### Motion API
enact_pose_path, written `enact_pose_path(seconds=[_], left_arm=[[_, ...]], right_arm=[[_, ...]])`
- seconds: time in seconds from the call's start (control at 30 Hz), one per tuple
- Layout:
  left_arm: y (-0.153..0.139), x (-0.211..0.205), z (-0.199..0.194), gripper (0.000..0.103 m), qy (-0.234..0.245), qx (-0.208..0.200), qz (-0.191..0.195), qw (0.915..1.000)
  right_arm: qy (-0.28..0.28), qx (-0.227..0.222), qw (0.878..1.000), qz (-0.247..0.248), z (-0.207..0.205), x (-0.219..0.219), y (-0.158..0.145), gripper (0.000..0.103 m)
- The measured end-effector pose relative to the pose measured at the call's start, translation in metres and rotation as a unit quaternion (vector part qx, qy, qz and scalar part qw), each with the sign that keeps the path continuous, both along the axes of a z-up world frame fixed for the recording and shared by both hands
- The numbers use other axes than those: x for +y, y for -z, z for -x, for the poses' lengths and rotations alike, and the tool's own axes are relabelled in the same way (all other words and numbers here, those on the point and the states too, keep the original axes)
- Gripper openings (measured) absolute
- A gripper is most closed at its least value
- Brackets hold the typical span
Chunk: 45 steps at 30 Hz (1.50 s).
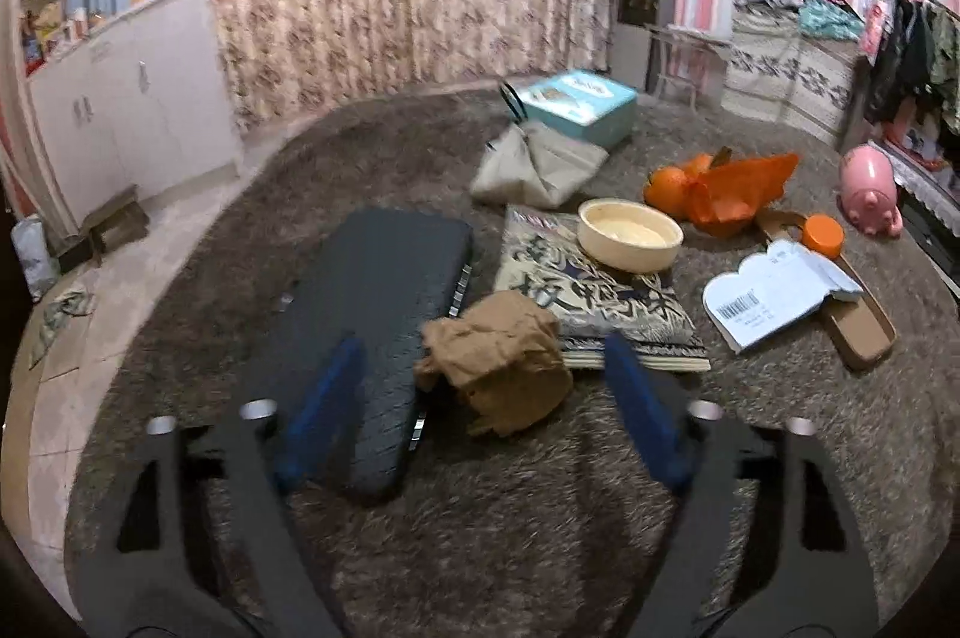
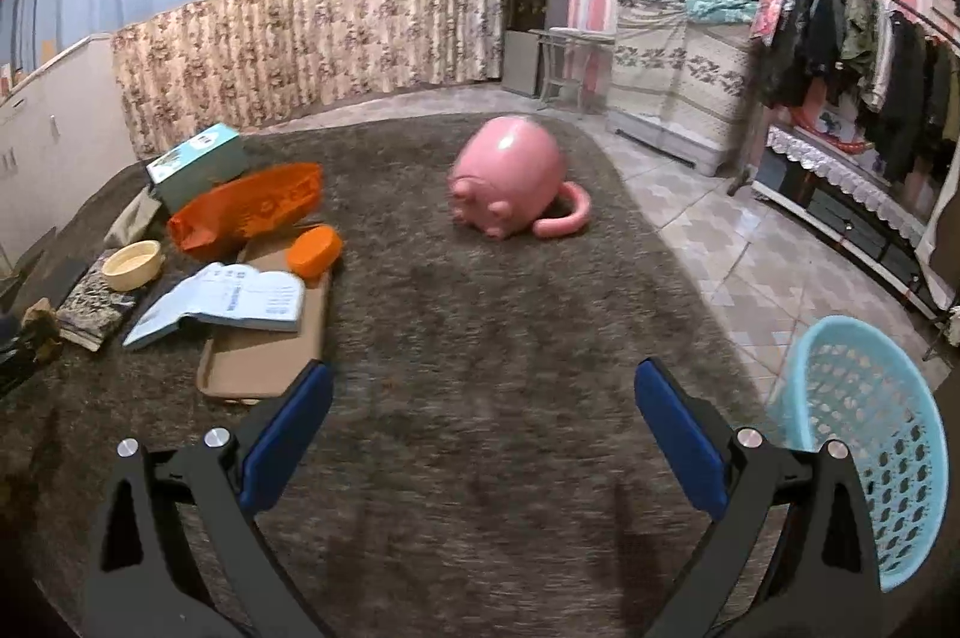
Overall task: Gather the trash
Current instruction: 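Grasp the brown cloth with the left gripper, then grasp the white booklet with the right gripper while the left gripper holds the cloth, then carry the cloth and booklet over the blue basket with both grippers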
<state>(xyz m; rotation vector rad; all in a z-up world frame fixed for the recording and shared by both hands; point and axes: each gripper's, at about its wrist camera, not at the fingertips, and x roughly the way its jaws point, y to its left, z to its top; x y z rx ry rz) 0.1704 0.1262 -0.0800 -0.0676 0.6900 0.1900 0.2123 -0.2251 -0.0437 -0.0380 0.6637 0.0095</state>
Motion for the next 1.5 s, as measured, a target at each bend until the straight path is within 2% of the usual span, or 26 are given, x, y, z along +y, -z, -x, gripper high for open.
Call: enact_pose_path(seconds=[0.03, 0.13, 0.27, 0.37, 0.5, 0.6, 0.67, 0.73, 0.77, 0.8, 0.87, 0.93, 1.03, 1.33, 1.5], left_arm=[[0.003, 0.001, -0.003, 0.054, 0.003, 0.01, 0.008, 0.9999], [0.004, 0.003, -0.001, 0.048, 0.011, 0.002, 0.022, 0.9997], [-0.001, 0.005, 0.007, 0.047, 0.013, -0.01, 0.027, 0.9995], [-0.009, 0.007, 0.015, 0.047, 0.009, -0.027, 0.011, 0.9995], [-0.018, 0.016, 0.021, 0.047, -0.001, -0.044, -0.003, 0.999], [-0.022, 0.029, 0.023, 0.047, -0.009, -0.049, 0.005, 0.9987], [-0.022, 0.035, 0.022, 0.047, -0.012, -0.05, 0.007, 0.9987], [-0.022, 0.039, 0.022, 0.047, -0.015, -0.049, 0.006, 0.9987], [-0.022, 0.04, 0.022, 0.047, -0.015, -0.049, 0.005, 0.9987], [-0.022, 0.042, 0.022, 0.047, -0.016, -0.049, 0.004, 0.9987], [-0.024, 0.043, 0.022, 0.047, -0.018, -0.051, 0.002, 0.9985], [-0.026, 0.043, 0.022, 0.047, -0.019, -0.053, 0.001, 0.9984], [-0.03, 0.039, 0.024, 0.047, -0.018, -0.056, 0.0, 0.9983], [-0.061, 0.01, 0.027, 0.047, 0.006, -0.087, 0.004, 0.9962], [-0.073, -0.026, 0.029, 0.047, 0.039, -0.098, 0.004, 0.9944]], right_arm=[[-0.007, 0.005, 1.0, -0.001, -0.003, 0.008, 0.002, 0.098], [-0.027, 0.017, 0.999, -0.002, -0.009, 0.028, 0.009, 0.098], [-0.066, 0.023, 0.997, 0.019, -0.016, 0.062, 0.015, 0.098], [-0.09, 0.026, 0.993, 0.066, -0.023, 0.09, 0.02, 0.098], [-0.124, 0.024, 0.988, 0.095, -0.032, 0.12, 0.025, 0.098], [-0.139, 0.02, 0.984, 0.11, -0.041, 0.135, 0.025, 0.097], [-0.148, 0.022, 0.983, 0.11, -0.046, 0.142, 0.026, 0.089], [-0.163, 0.037, 0.98, 0.105, -0.054, 0.148, 0.029, 0.067], [-0.168, 0.042, 0.98, 0.101, -0.057, 0.149, 0.03, 0.06], [-0.17, 0.043, 0.98, 0.096, -0.058, 0.149, 0.03, 0.047], [-0.176, 0.034, 0.981, 0.081, -0.056, 0.146, 0.025, 0.037], [-0.178, 0.022, 0.981, 0.067, -0.054, 0.14, 0.018, 0.023], [-0.171, -0.004, 0.984, 0.052, -0.046, 0.127, 0.002, 0.01], [-0.139, -0.025, 0.99, -0.026, -0.014, 0.064, -0.035, 0.008], [-0.086, -0.028, 0.995, -0.035, 0.013, 0.016, -0.044, 0.008]])
